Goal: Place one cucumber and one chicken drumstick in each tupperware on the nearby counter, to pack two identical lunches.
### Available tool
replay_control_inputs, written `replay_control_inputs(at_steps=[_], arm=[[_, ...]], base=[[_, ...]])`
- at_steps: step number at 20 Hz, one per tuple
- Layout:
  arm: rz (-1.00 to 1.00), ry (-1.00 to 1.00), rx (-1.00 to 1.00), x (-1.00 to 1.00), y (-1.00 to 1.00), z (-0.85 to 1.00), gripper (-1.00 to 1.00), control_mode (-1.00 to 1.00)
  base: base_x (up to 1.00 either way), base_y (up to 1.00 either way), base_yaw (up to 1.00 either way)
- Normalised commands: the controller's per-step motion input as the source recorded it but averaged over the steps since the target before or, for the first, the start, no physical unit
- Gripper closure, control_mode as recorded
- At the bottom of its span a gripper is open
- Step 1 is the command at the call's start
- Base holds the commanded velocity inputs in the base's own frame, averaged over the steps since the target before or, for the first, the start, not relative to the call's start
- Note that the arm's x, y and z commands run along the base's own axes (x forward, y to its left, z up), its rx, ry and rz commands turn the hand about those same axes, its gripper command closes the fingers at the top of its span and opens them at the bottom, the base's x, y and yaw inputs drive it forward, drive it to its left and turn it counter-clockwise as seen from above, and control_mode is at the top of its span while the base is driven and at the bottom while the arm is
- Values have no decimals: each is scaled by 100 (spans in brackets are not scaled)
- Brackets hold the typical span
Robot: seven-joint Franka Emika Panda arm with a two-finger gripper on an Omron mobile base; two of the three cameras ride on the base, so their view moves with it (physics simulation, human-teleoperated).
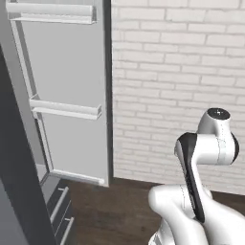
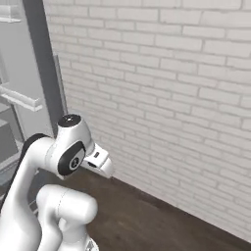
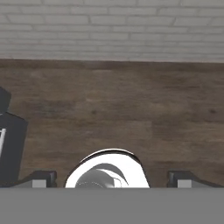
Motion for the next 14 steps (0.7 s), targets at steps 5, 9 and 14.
replay_control_inputs(at_steps=[5,9,14], arm=[[0,0,0,0,0,0,-100,100],[0,0,0,0,0,0,-100,100],[0,0,0,0,0,0,-100,100]], base=[[100,-61,0],[89,-38,23],[4,0,87]])
